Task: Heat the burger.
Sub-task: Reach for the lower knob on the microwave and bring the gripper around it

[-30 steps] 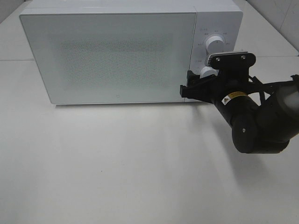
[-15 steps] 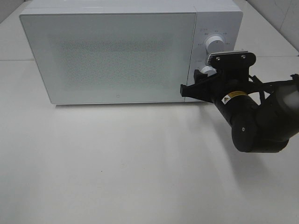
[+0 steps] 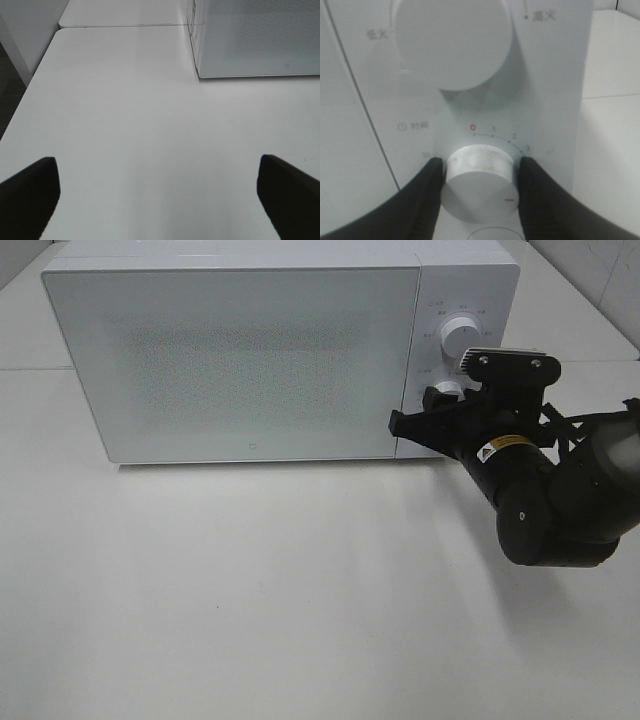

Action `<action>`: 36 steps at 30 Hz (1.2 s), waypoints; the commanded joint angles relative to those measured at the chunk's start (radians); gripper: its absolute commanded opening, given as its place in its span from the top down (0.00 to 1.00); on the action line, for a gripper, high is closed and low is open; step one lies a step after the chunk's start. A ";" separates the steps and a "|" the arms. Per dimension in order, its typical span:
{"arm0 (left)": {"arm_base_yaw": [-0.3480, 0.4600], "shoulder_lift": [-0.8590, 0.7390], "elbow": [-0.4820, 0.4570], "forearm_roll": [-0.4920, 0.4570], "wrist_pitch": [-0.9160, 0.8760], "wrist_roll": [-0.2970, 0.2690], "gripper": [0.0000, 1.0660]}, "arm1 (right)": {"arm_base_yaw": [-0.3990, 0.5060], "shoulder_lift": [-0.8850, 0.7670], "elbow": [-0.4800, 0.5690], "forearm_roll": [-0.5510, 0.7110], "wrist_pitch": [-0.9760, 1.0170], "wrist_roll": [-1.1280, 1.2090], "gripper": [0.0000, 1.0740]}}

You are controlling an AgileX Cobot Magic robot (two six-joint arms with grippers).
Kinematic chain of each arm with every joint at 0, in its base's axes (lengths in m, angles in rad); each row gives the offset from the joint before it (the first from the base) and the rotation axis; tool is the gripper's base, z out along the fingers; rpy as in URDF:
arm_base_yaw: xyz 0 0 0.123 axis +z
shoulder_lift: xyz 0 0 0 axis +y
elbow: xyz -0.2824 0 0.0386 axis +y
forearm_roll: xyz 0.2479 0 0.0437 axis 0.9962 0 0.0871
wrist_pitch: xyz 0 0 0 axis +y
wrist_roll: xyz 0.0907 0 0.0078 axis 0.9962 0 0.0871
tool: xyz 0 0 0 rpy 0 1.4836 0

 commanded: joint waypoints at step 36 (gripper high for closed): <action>0.002 -0.017 0.000 -0.002 -0.001 0.001 0.03 | -0.001 0.001 -0.019 -0.080 -0.001 1.640 0.73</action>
